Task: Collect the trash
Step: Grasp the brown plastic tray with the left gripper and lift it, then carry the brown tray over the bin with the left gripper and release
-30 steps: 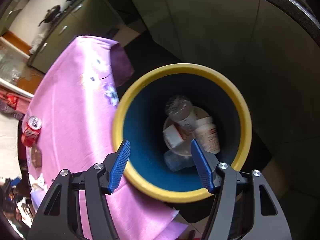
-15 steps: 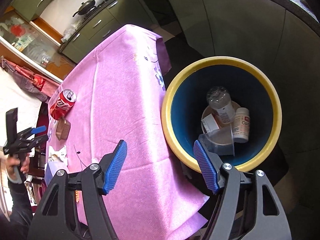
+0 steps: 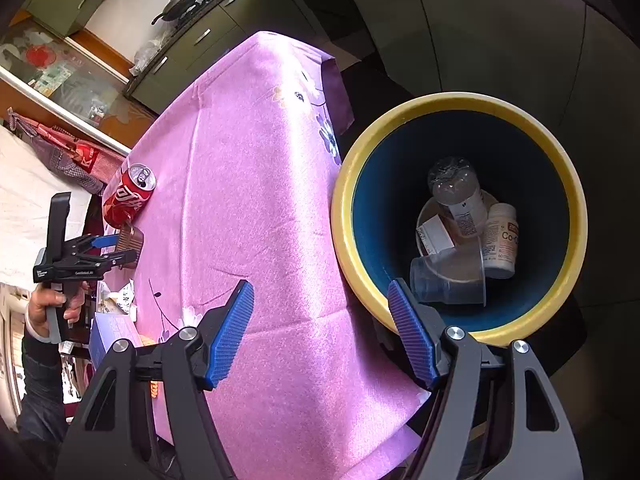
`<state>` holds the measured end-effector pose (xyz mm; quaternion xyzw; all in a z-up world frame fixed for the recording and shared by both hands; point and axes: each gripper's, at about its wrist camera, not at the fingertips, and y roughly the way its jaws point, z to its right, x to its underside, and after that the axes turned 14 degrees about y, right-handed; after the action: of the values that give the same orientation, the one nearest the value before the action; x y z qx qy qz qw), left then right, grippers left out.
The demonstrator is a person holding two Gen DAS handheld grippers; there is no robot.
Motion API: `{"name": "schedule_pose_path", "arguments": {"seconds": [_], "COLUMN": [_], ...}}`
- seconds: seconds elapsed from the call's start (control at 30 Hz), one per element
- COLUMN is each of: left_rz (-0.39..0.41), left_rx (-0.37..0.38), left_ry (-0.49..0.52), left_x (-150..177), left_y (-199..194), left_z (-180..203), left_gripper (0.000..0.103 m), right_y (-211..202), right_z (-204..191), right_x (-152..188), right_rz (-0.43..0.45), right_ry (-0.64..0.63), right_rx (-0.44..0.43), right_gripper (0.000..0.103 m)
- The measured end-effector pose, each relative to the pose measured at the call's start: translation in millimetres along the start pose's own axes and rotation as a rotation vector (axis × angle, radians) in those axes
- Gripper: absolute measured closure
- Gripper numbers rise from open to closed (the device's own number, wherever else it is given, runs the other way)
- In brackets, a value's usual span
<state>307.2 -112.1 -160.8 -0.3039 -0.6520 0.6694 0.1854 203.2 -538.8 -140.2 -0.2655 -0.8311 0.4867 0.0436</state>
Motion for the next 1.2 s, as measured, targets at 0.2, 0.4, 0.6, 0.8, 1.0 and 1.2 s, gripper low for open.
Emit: {"name": "schedule_pose_path", "arguments": {"seconds": [0.2, 0.4, 0.6, 0.8, 1.0, 1.2], "left_rz": [0.008, 0.017, 0.023, 0.069, 0.130, 0.161], "left_rx": [-0.014, -0.008, -0.009, -0.022, 0.027, 0.093], "left_ry": [0.005, 0.020, 0.048, 0.098, 0.225, 0.400], "left_x": [-3, -6, -2, -7, -37, -92], "left_y": [10, 4, -9, -43, -87, -97], "left_z": [-2, 1, 14, 31, 90, 187], "left_gripper": [0.022, 0.036, 0.036, 0.036, 0.036, 0.036], "right_y": [1, 3, 4, -7, -33, -58], "right_z": [-1, 1, 2, 10, 33, 66], "right_x": [0, 0, 1, 3, 7, 14], "right_rz": [-0.001, -0.004, -0.005, 0.024, 0.093, 0.147], "right_ry": [-0.005, 0.003, 0.003, 0.017, 0.048, 0.090], "right_rx": [-0.002, -0.005, -0.010, -0.025, -0.020, -0.005], "right_gripper": [0.034, 0.034, 0.034, 0.034, 0.034, 0.034]}}
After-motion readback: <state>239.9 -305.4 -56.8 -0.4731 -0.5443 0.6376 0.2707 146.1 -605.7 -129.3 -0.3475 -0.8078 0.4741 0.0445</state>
